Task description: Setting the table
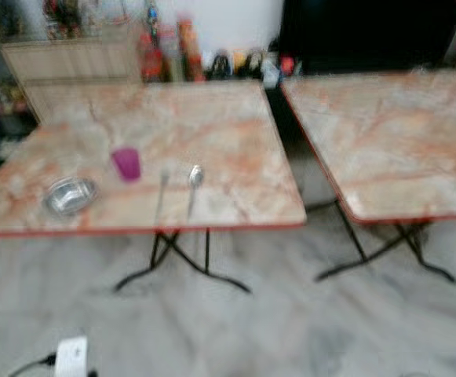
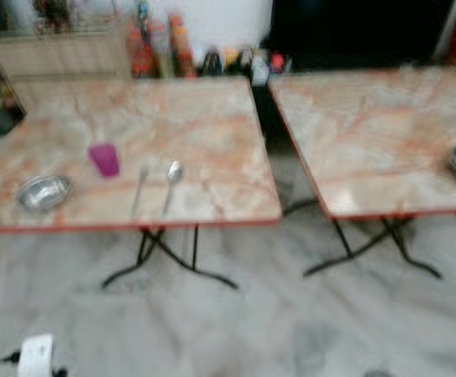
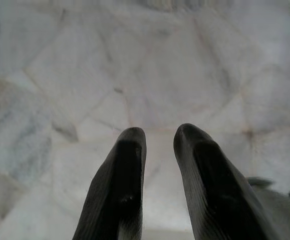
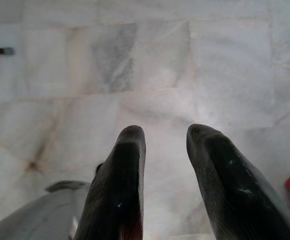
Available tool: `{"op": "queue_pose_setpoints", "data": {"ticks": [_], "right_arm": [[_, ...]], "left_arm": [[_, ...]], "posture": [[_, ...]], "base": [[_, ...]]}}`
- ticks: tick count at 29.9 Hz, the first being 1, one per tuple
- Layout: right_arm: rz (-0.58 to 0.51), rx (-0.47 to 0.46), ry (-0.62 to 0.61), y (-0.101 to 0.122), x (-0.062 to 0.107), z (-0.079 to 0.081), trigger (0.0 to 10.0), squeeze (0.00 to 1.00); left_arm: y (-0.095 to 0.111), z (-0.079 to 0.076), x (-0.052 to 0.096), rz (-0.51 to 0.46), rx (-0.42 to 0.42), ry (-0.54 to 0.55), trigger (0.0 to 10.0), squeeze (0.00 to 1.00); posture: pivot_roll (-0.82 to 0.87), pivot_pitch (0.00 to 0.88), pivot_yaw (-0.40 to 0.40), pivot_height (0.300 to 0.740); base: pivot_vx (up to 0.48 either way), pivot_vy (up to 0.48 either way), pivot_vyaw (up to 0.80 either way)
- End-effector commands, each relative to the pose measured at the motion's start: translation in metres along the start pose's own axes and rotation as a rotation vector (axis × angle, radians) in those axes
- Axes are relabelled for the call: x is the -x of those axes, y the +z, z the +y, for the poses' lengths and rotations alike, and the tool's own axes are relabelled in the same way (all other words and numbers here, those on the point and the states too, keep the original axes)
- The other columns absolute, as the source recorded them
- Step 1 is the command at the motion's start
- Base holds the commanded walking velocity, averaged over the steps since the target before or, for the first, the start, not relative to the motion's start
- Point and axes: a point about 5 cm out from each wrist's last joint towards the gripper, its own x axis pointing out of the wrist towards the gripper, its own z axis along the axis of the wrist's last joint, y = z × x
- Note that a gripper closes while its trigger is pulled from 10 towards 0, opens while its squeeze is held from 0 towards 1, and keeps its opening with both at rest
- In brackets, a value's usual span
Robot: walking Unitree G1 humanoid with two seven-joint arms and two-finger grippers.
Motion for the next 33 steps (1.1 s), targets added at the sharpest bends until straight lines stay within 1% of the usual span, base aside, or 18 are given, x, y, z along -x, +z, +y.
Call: {"op": "queue_pose_setpoints", "data": {"ticks": [1, 5, 15, 18, 25, 27, 31, 33], "right_arm": [[-0.013, -0.007, 0.015, 0.003, -0.002, 0.006, 10.0, 0.00], [-0.019, -0.015, 0.016, 0.005, -0.002, 0.006, 10.0, 0.00], [-0.026, -0.017, 0.009, 0.009, -0.004, 0.008, 10.0, 0.00], [-0.029, -0.002, 0.008, 0.012, -0.005, 0.009, 10.0, 0.00], [-0.028, 0.001, 0.006, 0.013, -0.005, 0.008, 10.0, 0.00], [-0.022, -0.025, -0.012, 0.009, -0.005, 0.010, 10.0, 0.00], [-0.023, -0.032, -0.001, 0.008, -0.004, 0.014, 10.0, 0.00], [-0.028, -0.049, 0.002, 0.007, -0.004, 0.016, 10.0, 0.00]], "left_arm": [[-0.006, 0.009, 0.002, 0.036, -0.021, 0.025, 10.0, 0.00], [-0.007, 0.010, 0.002, 0.036, -0.016, 0.026, 10.0, 0.00], [-0.002, 0.006, 0.000, 0.022, -0.001, 0.026, 10.0, 0.00], [-0.002, 0.008, 0.001, 0.021, -0.003, 0.023, 10.0, 0.00], [-0.002, 0.008, 0.001, 0.022, -0.004, 0.022, 10.0, 0.00], [-0.010, 0.012, 0.003, 0.035, 0.003, 0.031, 10.0, 0.00], [-0.014, 0.016, 0.004, 0.034, 0.031, 0.051, 10.0, 0.00], [-0.015, 0.016, 0.005, 0.037, 0.023, 0.054, 10.0, 0.00]], "posture": [[0.05, 0.072, -0.010, 0.740], [0.05, 0.076, -0.012, 0.740], [0.03, 0.062, -0.011, 0.740], [0.01, 0.056, -0.005, 0.740], [0.01, 0.056, -0.005, 0.740], [0.03, 0.058, -0.003, 0.740], [0.04, 0.062, 0.011, 0.740], [0.05, 0.060, 0.011, 0.740]], "base": [[0.000, 0.435, 0.00], [0.000, 0.438, 0.00], [0.000, 0.437, 0.00], [0.000, 0.437, 0.00], [0.000, 0.439, 0.00], [0.000, 0.000, 0.00], [0.000, 0.000, 0.00], [0.000, 0.000, 0.00]]}}
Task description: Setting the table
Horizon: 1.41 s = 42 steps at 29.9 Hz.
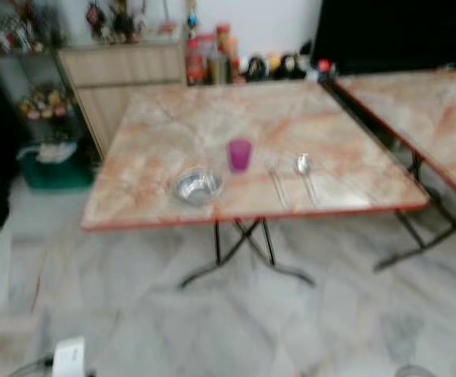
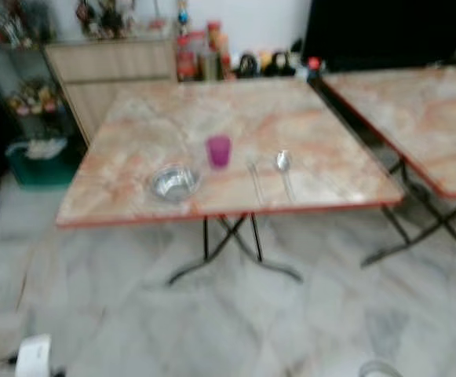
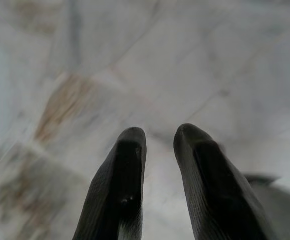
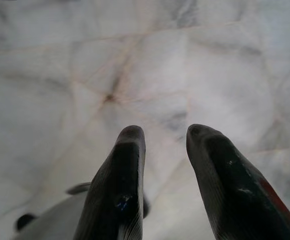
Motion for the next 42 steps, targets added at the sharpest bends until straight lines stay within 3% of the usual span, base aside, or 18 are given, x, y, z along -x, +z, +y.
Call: {"op": "queue_pose_setpoints", "data": {"ticks": [1, 12, 25, 28, 31, 42], "right_arm": [[-0.019, -0.015, -0.013, 0.004, 0.000, -0.005, 10.0, 0.00], [0.002, 0.023, -0.011, -0.001, 0.000, -0.002, 10.0, 0.00], [0.011, 0.033, -0.024, -0.001, 0.002, -0.014, 10.0, 0.00], [0.011, 0.046, -0.032, 0.000, 0.003, -0.016, 10.0, 0.00], [0.010, 0.048, -0.034, 0.000, 0.003, -0.017, 10.0, 0.00], [0.015, 0.052, -0.026, -0.001, 0.003, -0.017, 10.0, 0.00]], "left_arm": [[-0.002, -0.002, 0.000, 0.013, 0.009, 0.001, 10.0, 0.00], [-0.004, 0.009, 0.002, 0.007, 0.020, 0.029, 10.0, 0.00], [-0.003, 0.020, 0.003, 0.008, 0.018, 0.030, 10.0, 0.00], [0.004, 0.008, 0.000, -0.008, 0.019, 0.019, 10.0, 0.00], [0.009, -0.015, -0.003, -0.017, 0.017, -0.002, 10.0, 0.00], [0.009, -0.018, -0.003, -0.021, 0.012, -0.005, 10.0, 0.00]], "posture": [[0.05, 0.059, 0.014, 0.740], [0.07, 0.037, 0.013, 0.740], [0.06, 0.069, -0.006, 0.740], [0.06, 0.077, -0.010, 0.740], [0.06, 0.082, -0.012, 0.740], [0.06, 0.092, -0.010, 0.740]], "base": [[0.000, 0.000, 0.00], [0.059, 0.000, 0.10], [0.333, 0.000, 0.25], [0.336, 0.000, 0.00], [0.337, 0.000, 0.00], [0.337, 0.000, 0.00]]}}
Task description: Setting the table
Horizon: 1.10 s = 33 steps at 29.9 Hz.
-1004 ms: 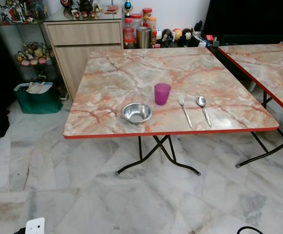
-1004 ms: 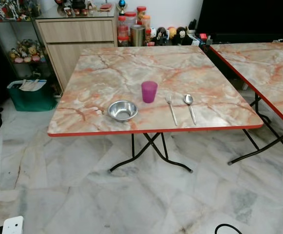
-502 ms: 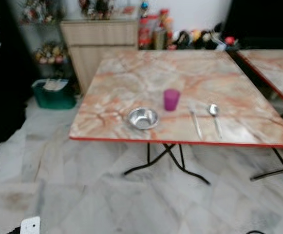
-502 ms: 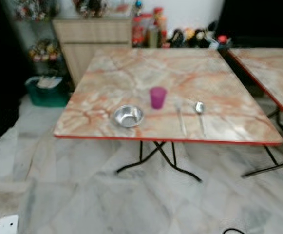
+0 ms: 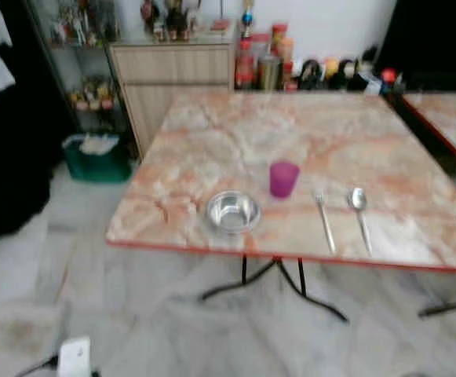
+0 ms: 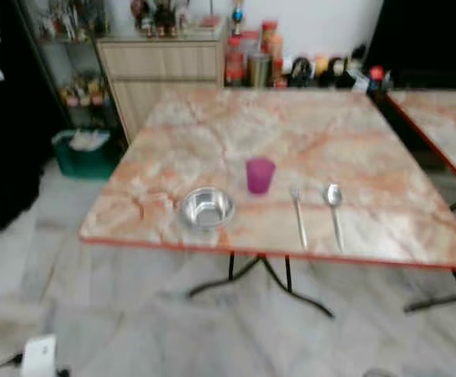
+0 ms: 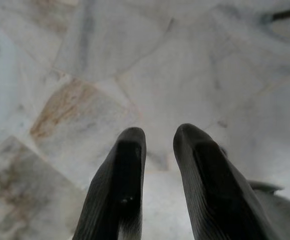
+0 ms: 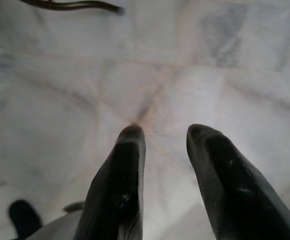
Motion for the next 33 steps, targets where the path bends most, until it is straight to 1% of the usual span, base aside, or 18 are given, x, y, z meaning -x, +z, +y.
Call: {"op": "queue_pose_setpoints", "data": {"ticks": [1, 7, 13, 18, 31, 33], "right_arm": [[0.008, 0.006, -0.024, -0.002, 0.002, -0.010, 10.0, 0.00], [0.009, 0.007, -0.020, -0.002, 0.002, -0.010, 10.0, 0.00], [0.011, 0.010, -0.017, -0.002, 0.002, -0.009, 10.0, 0.00], [0.012, 0.010, -0.015, -0.003, 0.002, -0.009, 10.0, 0.00], [0.017, 0.011, -0.008, -0.004, 0.003, -0.008, 10.0, 0.00], [0.017, 0.012, -0.008, -0.004, 0.003, -0.009, 10.0, 0.00]], "left_arm": [[0.002, -0.005, -0.001, -0.003, -0.001, -0.010, 10.0, 0.00], [0.005, -0.005, -0.001, -0.018, -0.002, -0.014, 10.0, 0.00], [0.010, -0.009, -0.002, -0.033, -0.006, -0.020, 10.0, 0.00], [0.012, -0.013, -0.002, -0.039, -0.003, -0.038, 10.0, 0.00], [0.010, -0.010, -0.002, -0.034, 0.020, -0.021, 10.0, 0.00], [0.010, -0.009, -0.002, -0.037, 0.035, -0.012, 10.0, 0.00]], "posture": [[0.06, 0.093, -0.010, 0.740], [0.07, 0.093, -0.009, 0.740], [0.07, 0.095, -0.008, 0.740], [0.07, 0.097, -0.006, 0.740], [0.07, 0.100, -0.003, 0.740], [0.07, 0.099, -0.002, 0.740]], "base": [[0.337, 0.000, 0.00], [0.321, 0.000, 0.00], [0.315, 0.000, 0.00], [0.000, 0.000, 0.00], [0.000, 0.000, 0.00], [0.000, 0.000, 0.00]]}}
